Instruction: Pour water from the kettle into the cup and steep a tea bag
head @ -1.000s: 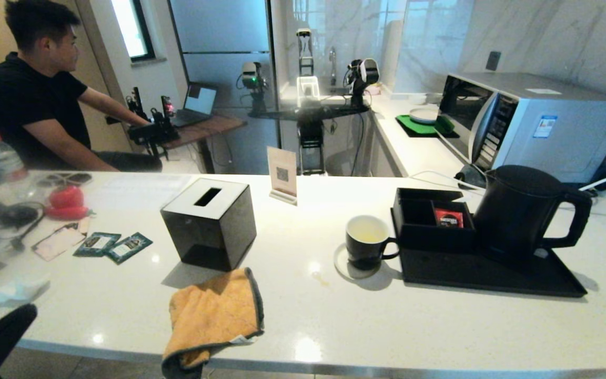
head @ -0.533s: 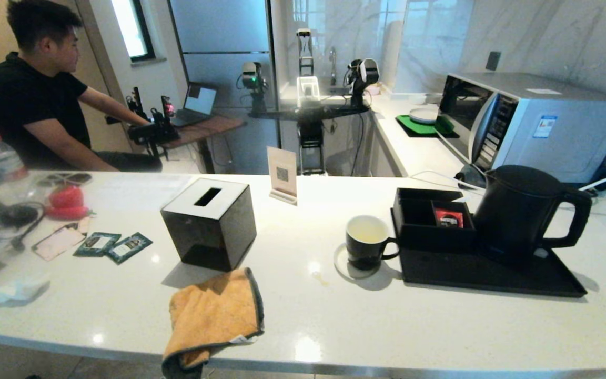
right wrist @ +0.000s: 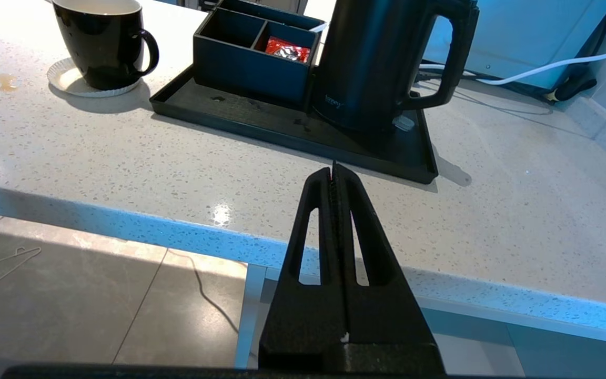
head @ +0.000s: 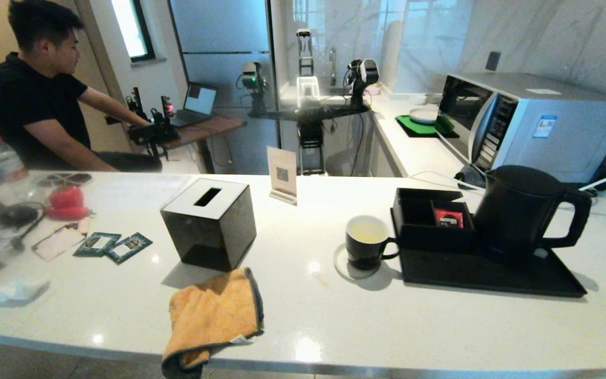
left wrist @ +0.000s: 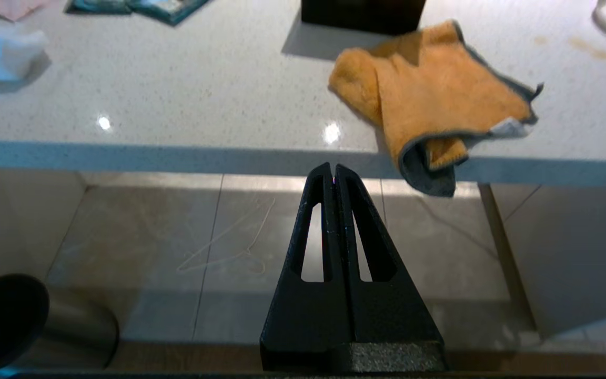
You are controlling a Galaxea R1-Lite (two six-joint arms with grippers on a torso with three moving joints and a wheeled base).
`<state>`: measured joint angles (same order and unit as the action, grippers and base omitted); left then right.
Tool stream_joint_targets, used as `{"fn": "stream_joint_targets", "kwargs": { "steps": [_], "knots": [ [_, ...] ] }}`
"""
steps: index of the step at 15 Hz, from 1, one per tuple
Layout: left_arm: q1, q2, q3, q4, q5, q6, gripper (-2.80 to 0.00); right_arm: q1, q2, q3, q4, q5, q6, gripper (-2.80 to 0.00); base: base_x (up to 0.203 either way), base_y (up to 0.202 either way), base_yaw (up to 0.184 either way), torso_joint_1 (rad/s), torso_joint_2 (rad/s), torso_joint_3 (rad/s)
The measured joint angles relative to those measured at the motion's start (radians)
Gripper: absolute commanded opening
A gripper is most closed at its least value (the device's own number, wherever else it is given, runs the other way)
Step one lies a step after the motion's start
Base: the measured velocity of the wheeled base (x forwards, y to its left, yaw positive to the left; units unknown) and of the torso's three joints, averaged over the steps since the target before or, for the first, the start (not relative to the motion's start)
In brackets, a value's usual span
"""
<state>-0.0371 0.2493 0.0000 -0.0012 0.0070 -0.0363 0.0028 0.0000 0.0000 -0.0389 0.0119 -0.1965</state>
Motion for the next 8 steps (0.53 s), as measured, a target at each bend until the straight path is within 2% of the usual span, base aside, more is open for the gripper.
{"fn": "stream_joint_targets", "kwargs": {
  "steps": [8],
  "knots": [
    [0.030,-0.207,0.000,0.001,0.004,-0.003,-2.80,0.000,0.000,0.000,0.000,0.000,0.000,-2.80,0.000,0.000,0.000,0.000,0.00,0.000]
  ]
}}
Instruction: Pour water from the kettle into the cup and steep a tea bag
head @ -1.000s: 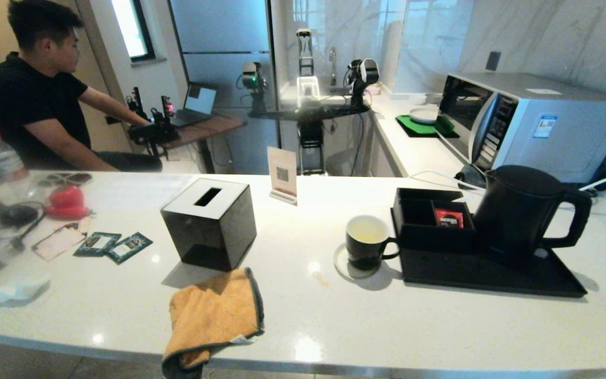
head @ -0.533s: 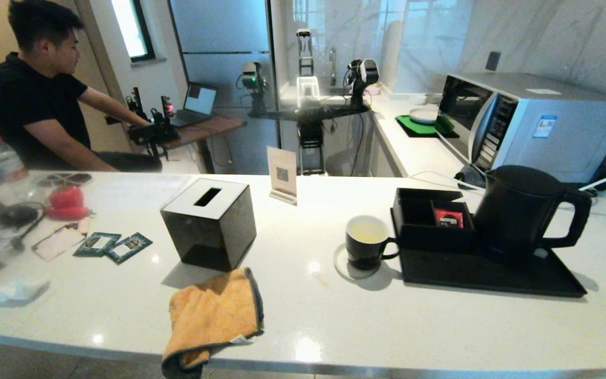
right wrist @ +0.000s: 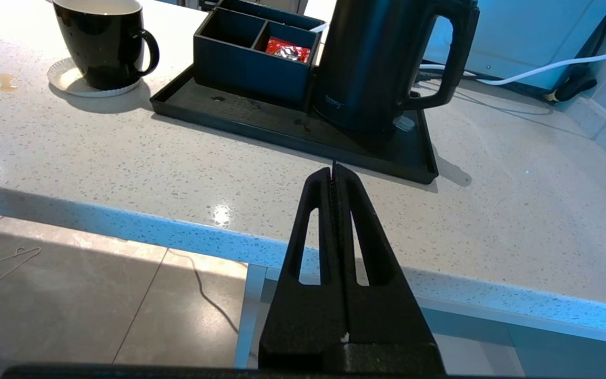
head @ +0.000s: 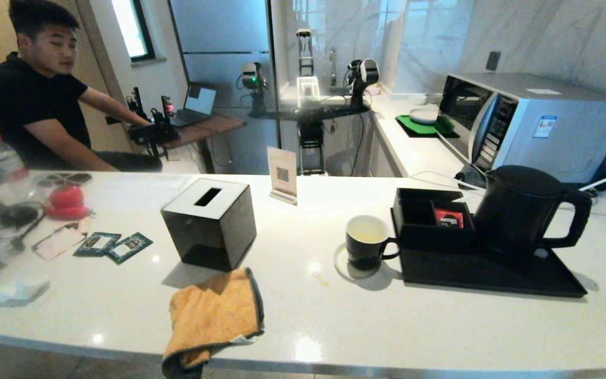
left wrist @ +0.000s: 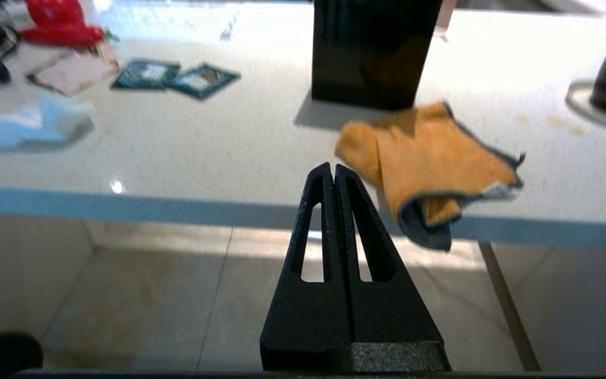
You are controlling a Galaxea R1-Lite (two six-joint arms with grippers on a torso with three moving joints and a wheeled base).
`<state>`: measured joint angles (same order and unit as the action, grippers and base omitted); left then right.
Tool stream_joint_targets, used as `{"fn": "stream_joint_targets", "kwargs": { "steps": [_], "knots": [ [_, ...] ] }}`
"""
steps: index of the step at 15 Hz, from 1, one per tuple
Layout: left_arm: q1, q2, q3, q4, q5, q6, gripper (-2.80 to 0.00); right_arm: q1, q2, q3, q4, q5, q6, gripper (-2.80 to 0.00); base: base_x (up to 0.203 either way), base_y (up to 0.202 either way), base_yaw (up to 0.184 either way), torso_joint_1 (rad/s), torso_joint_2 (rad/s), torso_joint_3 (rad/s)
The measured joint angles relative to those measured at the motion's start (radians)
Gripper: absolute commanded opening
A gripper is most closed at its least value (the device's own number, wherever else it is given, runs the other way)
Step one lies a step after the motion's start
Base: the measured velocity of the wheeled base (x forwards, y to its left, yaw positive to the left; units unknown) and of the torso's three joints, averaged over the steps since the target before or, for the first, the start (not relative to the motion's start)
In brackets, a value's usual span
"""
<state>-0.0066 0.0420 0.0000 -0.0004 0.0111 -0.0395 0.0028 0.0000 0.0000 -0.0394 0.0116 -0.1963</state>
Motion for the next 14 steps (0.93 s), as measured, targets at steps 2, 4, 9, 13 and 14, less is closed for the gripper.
{"fn": "stream_joint_targets", "kwargs": {
  "steps": [2,4,9,13,14],
  "knots": [
    [0.001,-0.024,0.000,0.000,0.000,-0.001,-2.80,0.000,0.000,0.000,0.000,0.000,0.000,-2.80,0.000,0.000,0.000,0.000,0.00,0.000],
    [0.001,-0.036,0.000,0.000,0.001,-0.001,-2.80,0.000,0.000,0.000,0.001,0.000,0.000,-2.80,0.000,0.000,0.000,0.000,0.00,0.000],
    [0.001,-0.041,0.000,0.000,0.001,-0.001,-2.80,0.000,0.000,0.000,0.000,0.000,-0.001,-2.80,0.000,0.000,0.000,0.000,0.00,0.000],
    [0.000,-0.041,0.000,0.000,0.001,-0.001,-2.80,0.000,0.000,0.000,0.000,0.000,0.000,-2.80,0.000,0.000,0.000,0.000,0.00,0.000],
    [0.000,-0.041,0.000,0.001,0.001,-0.002,-2.80,0.000,0.000,0.000,0.001,0.000,0.000,-2.80,0.000,0.000,0.000,0.000,0.00,0.000]
  ]
}}
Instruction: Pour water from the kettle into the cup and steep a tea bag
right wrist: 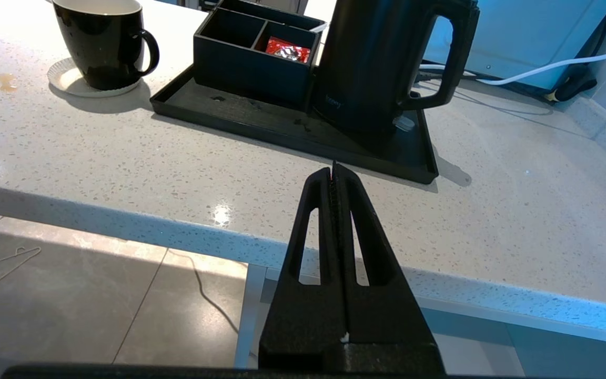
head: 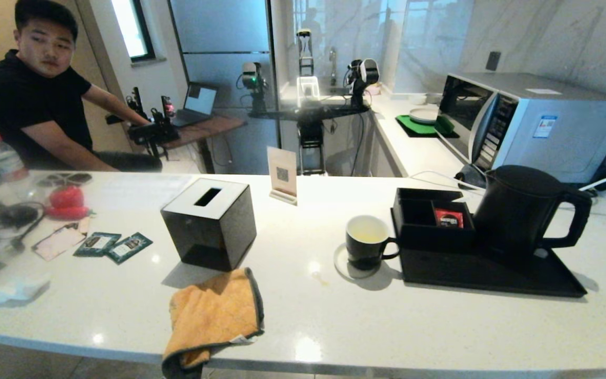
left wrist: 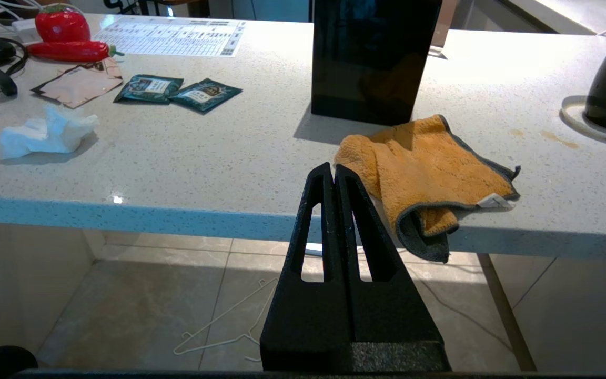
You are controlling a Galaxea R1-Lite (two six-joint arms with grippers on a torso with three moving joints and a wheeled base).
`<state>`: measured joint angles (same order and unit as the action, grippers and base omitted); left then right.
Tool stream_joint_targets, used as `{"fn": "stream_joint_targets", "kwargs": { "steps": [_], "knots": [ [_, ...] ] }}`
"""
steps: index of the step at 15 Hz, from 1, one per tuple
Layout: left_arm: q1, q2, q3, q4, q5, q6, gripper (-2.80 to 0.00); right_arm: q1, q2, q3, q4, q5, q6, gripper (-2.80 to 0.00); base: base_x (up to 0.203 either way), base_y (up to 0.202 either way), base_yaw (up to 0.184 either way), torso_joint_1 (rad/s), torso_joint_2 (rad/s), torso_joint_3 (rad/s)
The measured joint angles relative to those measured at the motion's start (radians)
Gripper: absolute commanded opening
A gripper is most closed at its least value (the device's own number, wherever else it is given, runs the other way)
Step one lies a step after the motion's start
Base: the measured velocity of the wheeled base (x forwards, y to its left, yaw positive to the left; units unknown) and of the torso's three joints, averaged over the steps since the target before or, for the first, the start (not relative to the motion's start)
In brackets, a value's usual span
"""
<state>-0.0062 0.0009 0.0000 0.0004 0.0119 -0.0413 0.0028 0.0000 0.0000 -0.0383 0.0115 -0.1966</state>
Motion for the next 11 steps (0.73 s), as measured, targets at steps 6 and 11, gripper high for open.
{"fn": "stream_joint_targets", "kwargs": {
  "steps": [6,11],
  "knots": [
    [0.000,0.000,0.000,0.000,0.000,-0.001,-2.80,0.000,0.000,0.000,0.002,0.002,0.014,-2.80,0.000,0.000,0.000,0.000,0.00,0.000],
    [0.000,0.000,0.000,0.000,0.000,0.000,-2.80,0.000,0.000,0.000,0.037,-0.001,0.062,-2.80,0.000,0.000,0.000,0.000,0.00,0.000]
  ]
}}
